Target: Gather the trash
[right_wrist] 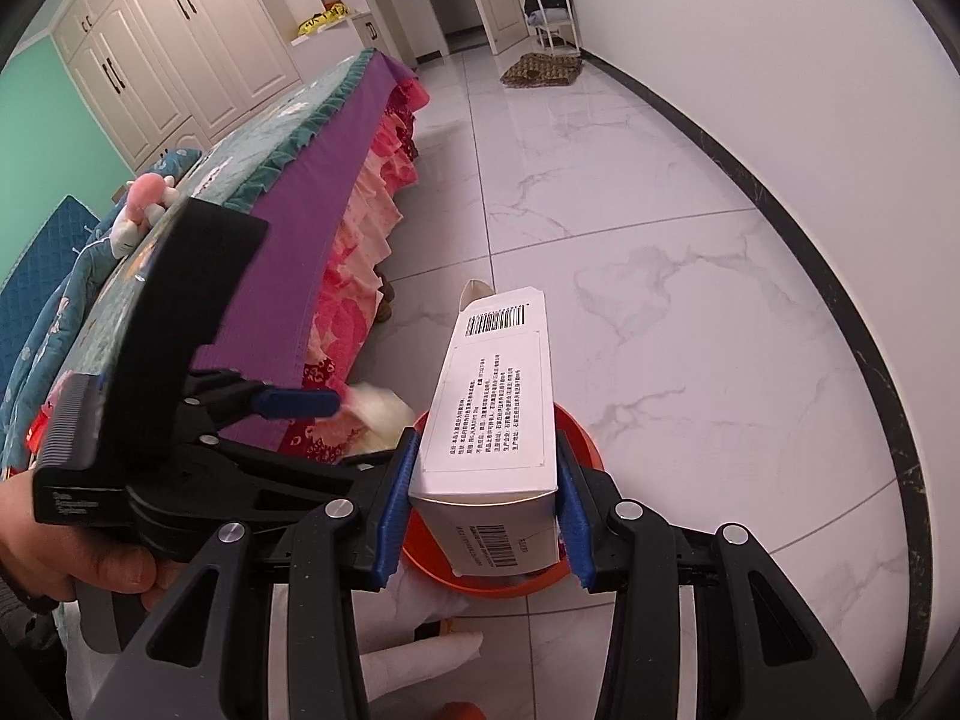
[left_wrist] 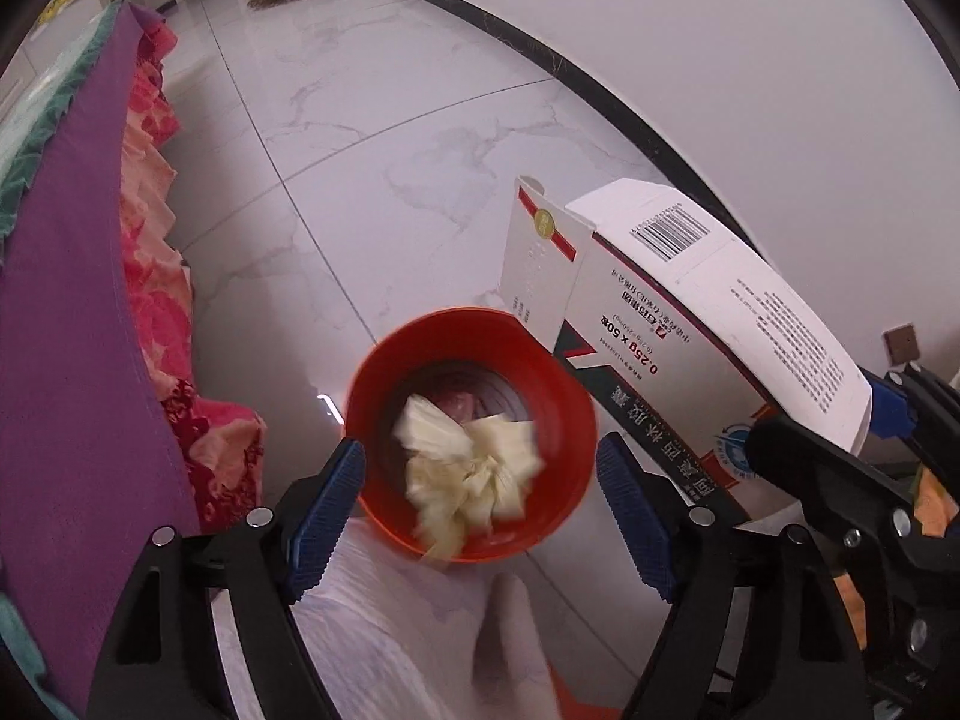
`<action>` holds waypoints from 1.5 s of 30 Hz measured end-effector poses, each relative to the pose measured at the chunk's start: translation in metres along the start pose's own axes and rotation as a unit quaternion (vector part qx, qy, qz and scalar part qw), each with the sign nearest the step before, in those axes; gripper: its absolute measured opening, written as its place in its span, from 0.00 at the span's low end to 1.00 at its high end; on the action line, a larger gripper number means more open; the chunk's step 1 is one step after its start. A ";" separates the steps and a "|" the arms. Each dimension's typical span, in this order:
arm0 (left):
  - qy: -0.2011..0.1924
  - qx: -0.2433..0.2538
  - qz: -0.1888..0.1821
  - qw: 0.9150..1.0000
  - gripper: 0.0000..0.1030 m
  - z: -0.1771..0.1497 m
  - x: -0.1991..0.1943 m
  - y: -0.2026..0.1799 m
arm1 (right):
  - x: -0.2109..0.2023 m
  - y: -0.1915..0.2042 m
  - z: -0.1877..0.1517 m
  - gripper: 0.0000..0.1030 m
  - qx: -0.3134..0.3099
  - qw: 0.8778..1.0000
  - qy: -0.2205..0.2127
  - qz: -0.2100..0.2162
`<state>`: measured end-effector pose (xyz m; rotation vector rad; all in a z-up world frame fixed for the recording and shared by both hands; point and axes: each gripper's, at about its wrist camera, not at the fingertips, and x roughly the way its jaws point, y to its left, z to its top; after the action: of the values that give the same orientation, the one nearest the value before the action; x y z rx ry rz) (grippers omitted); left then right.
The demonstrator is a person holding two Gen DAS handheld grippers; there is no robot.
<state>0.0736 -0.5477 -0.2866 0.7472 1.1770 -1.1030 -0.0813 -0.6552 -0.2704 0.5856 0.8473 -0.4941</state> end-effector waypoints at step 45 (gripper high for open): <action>-0.158 -0.143 0.109 0.971 0.81 -0.128 -0.193 0.083 | -0.099 0.172 0.007 0.50 -0.130 0.984 -0.065 0.103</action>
<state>0.1081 -0.3527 -0.1408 0.4442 0.9306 -0.8110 -0.0277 -0.5162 -0.1390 0.3909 0.7035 -0.2246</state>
